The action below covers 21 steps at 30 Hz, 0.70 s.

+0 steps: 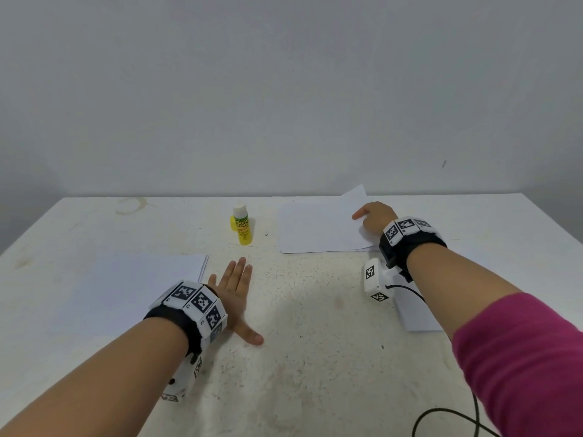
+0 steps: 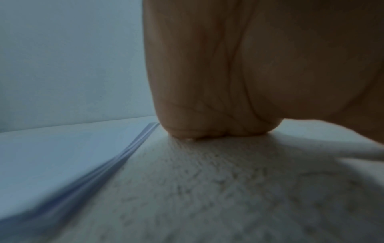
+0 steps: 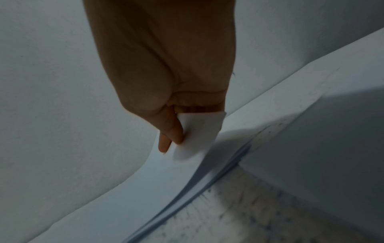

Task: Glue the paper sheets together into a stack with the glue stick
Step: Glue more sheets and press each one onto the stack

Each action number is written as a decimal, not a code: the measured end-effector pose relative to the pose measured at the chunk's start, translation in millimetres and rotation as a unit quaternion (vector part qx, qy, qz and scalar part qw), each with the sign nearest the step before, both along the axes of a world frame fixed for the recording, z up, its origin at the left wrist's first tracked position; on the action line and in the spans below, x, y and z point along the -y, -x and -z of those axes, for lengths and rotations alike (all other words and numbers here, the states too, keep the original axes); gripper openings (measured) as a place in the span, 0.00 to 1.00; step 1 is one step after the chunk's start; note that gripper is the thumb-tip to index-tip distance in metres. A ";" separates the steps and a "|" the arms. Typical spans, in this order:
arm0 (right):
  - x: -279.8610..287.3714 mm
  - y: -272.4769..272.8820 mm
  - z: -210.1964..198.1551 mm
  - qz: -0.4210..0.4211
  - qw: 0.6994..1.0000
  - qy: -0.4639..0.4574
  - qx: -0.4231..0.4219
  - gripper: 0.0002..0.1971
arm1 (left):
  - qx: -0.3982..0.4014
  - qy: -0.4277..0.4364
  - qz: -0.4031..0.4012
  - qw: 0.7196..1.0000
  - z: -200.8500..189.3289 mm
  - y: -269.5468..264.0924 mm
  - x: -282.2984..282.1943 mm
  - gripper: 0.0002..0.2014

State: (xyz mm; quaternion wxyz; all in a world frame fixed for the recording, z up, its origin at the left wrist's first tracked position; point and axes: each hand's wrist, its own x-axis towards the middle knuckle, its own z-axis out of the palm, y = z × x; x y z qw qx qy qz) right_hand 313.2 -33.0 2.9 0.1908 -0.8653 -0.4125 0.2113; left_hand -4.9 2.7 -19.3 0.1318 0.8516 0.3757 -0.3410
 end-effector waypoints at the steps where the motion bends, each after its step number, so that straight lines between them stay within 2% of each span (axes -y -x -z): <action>1: 0.2 0.4 0.1 0.000 1.000 0.003 0.000 0.20 | 0.001 0.002 0.001 1.000 -0.7 -0.2 0.2 0.78; 6: 3.8 1.8 5.3 0.003 1.000 0.008 0.001 0.19 | 0.007 0.006 0.012 1.000 1.8 1.1 -3.1 0.78; 12: 4.6 3.2 8.4 -0.006 0.999 0.028 0.023 0.19 | 0.007 0.013 0.013 1.000 1.3 1.1 -3.7 0.73; 15: 0.9 4.8 6.1 -0.023 0.996 0.065 0.053 0.19 | 0.008 0.009 0.009 1.000 0.6 0.9 -2.5 0.71; 21: -5.3 5.0 6.9 -0.029 0.980 0.139 0.138 0.20 | 0.006 0.015 0.008 1.000 -3.3 1.2 -0.6 0.74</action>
